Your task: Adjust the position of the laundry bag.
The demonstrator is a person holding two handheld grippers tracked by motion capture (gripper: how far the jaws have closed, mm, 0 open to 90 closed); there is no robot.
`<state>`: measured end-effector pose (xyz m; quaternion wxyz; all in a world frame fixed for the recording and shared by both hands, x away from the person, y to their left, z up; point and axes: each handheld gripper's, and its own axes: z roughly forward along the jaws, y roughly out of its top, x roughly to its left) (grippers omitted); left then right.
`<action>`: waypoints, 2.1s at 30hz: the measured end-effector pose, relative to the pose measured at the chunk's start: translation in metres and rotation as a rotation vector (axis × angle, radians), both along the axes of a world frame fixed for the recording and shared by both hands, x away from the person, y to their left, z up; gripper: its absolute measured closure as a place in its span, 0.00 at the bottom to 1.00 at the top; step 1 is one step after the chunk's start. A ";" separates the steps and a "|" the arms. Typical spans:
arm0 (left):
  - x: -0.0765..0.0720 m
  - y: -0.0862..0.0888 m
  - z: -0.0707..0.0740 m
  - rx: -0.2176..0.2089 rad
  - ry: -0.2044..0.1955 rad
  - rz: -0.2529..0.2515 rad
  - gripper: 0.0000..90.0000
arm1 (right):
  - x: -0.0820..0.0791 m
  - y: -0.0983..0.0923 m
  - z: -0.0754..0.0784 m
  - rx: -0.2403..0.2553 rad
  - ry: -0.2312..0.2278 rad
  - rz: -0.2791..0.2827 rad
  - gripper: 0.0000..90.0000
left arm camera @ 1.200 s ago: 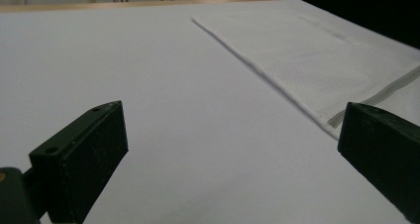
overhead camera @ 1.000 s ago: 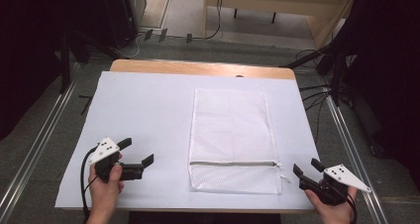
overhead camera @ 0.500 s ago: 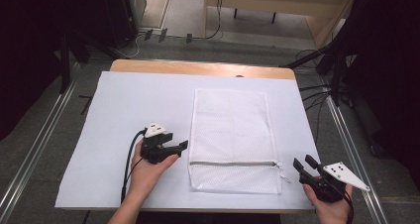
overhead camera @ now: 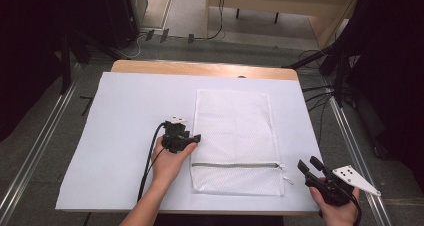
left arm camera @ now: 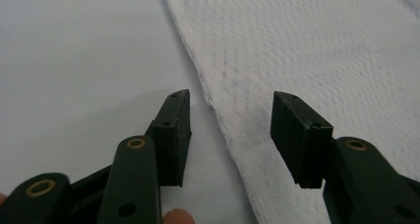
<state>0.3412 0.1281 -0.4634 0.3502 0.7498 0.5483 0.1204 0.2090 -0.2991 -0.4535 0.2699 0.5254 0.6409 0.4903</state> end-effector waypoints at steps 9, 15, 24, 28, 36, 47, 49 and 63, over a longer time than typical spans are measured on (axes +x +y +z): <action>-0.004 -0.019 -0.001 0.198 -0.071 0.040 0.80 | 0.002 0.000 -0.002 0.007 0.026 0.009 0.54; -0.002 -0.007 -0.002 0.080 -0.045 -0.012 1.00 | 0.002 0.005 -0.005 -0.007 0.056 0.042 0.51; -0.013 0.021 0.003 0.042 -0.054 -0.015 1.00 | -0.001 0.007 -0.007 -0.005 0.072 0.064 0.49; -0.020 0.041 0.005 0.011 -0.054 -0.006 1.00 | -0.003 0.012 -0.007 -0.009 0.069 0.081 0.48; -0.037 0.084 0.013 -0.064 -0.079 0.040 1.00 | -0.003 0.033 -0.003 -0.008 0.077 0.120 0.43; -0.028 0.113 0.003 -0.078 -0.079 0.098 1.00 | 0.010 0.089 0.034 -0.030 0.074 0.194 0.39; -0.033 0.115 0.005 -0.074 -0.107 0.108 0.87 | 0.011 0.097 0.034 -0.009 0.048 0.195 0.40; -0.066 0.095 0.032 -0.171 -0.210 0.019 0.55 | 0.008 0.095 -0.013 0.053 0.135 0.201 0.53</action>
